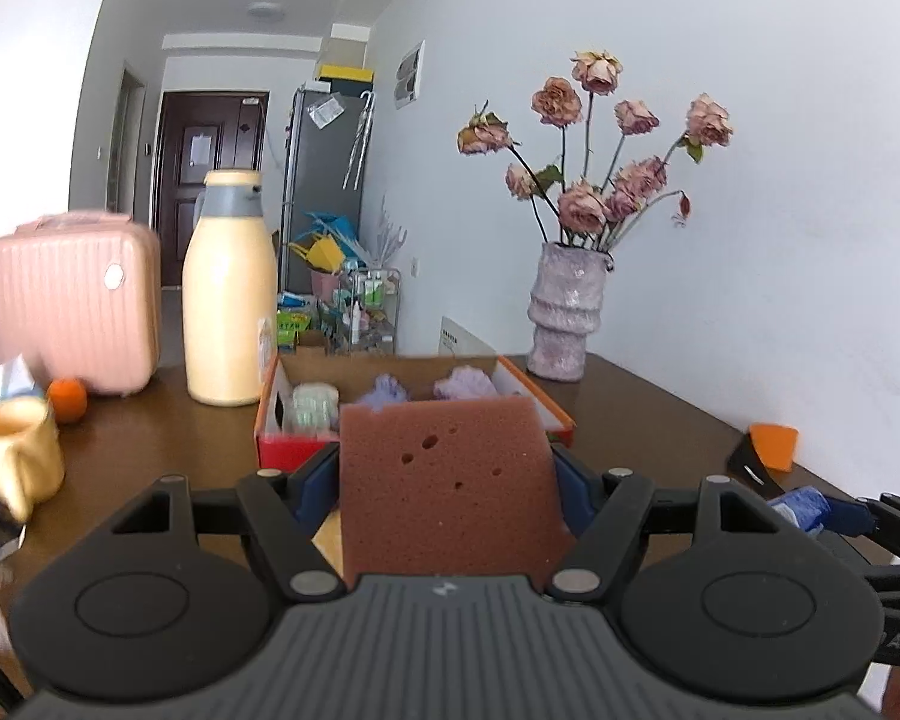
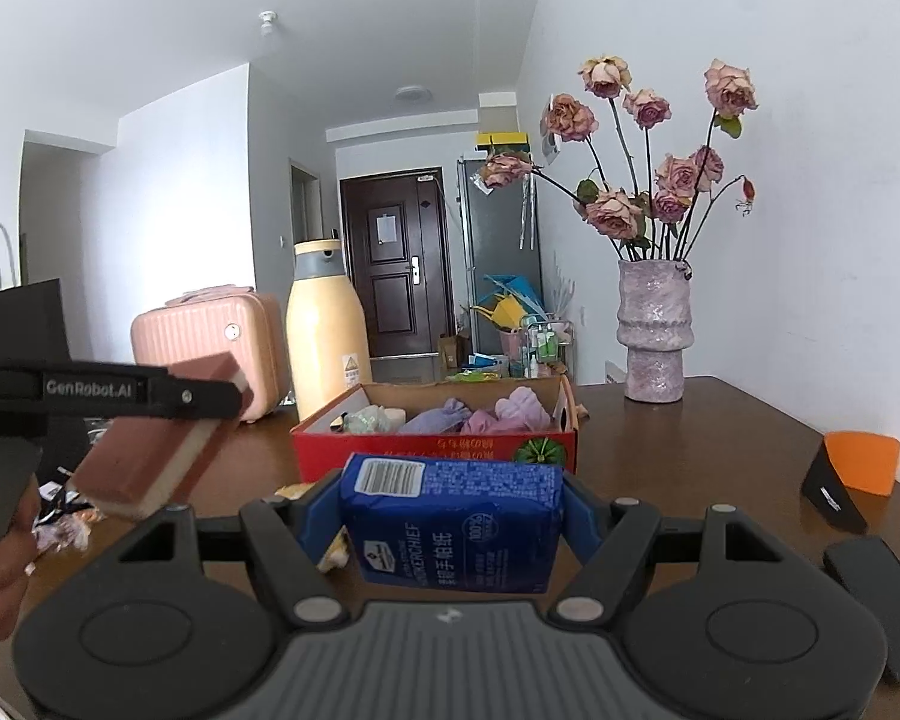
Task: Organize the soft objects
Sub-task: 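Carry the sponge into the box with the left tool while the right tool drops the carton there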
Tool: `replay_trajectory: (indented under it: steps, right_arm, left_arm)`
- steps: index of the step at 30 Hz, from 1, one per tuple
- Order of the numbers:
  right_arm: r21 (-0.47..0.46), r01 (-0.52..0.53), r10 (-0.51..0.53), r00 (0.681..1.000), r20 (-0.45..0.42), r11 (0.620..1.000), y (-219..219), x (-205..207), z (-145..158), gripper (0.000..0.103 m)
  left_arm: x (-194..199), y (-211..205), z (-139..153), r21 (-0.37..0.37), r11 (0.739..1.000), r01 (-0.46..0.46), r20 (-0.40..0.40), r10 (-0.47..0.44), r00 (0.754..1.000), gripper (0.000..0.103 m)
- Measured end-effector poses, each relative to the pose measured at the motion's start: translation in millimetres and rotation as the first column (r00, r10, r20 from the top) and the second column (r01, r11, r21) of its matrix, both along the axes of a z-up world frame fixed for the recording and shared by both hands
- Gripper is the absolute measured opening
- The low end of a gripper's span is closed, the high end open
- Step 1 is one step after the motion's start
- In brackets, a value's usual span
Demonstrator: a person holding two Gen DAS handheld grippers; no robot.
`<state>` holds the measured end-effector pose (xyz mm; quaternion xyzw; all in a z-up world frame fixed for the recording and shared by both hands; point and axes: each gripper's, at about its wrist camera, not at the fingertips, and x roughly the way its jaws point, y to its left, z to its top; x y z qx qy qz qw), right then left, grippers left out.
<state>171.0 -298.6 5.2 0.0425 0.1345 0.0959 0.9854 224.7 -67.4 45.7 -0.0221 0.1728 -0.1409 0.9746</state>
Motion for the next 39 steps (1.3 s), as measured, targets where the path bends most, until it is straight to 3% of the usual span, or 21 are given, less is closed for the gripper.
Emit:
replay_trajectory:
  steps: [6, 15, 22, 30, 33, 36, 39]
  right_arm:
    - [0.018, -0.029, 0.03, 0.999, -0.018, 0.999, -6, 70, 17, 0.072]
    - [0.077, -0.077, 0.082, 0.995, -0.063, 0.994, -5, 206, 26, 0.072]
    - [0.11, -0.022, 0.038, 0.988, -0.149, 0.994, -12, 313, 14, 0.072]
    - [0.126, 0.045, -0.006, 0.954, -0.3, 0.991, -13, 406, -28, 0.072]
    - [0.109, 0.084, -0.045, 0.948, -0.315, 0.99, -12, 416, -42, 0.074]
    - [0.109, 0.095, -0.052, 0.937, -0.346, 0.989, -11, 420, -50, 0.074]
    - [0.089, 0.107, -0.073, 0.944, -0.321, 0.99, -11, 413, -44, 0.08]
  left_arm:
    - [78, -6, 16, 0.041, 0.999, -0.012, 0.022, 0.011, 1.0, 0.073]
    - [226, -10, 1, 0.043, 0.998, -0.04, -0.103, 0.044, 0.994, 0.073]
    - [301, -15, -21, 0.026, 0.998, -0.05, -0.165, 0.054, 0.985, 0.074]
    - [343, -25, -61, 0.052, 0.998, -0.037, -0.234, 0.049, 0.971, 0.076]
    - [347, -33, -68, 0.064, 0.998, -0.01, -0.246, 0.025, 0.969, 0.084]
    - [345, -40, -72, 0.092, 0.995, 0.043, -0.24, -0.02, 0.971, 0.086]
    - [340, -40, -72, 0.101, 0.993, 0.058, -0.233, -0.034, 0.972, 0.086]
